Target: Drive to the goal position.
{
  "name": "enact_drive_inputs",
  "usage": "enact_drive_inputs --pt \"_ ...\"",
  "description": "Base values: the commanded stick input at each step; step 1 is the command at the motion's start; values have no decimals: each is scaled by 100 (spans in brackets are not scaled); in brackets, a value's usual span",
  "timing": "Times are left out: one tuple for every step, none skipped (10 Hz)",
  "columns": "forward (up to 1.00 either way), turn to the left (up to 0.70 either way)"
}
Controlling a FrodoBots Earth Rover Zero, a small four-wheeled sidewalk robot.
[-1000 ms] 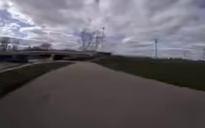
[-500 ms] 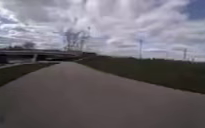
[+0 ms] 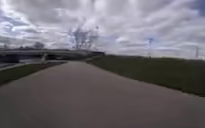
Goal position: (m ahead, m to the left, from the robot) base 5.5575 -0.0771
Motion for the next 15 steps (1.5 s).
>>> enact_drive_inputs --pt "100 40" --pt "100 40" --pt "100 14" --pt "100 0" --pt "100 0" --pt "100 0" --pt "100 0" --pt "100 0" --pt "100 0" --pt "100 -14" --pt "100 -37" --pt "100 -39" --pt "100 -39" --pt "100 -23" --pt "100 -10"
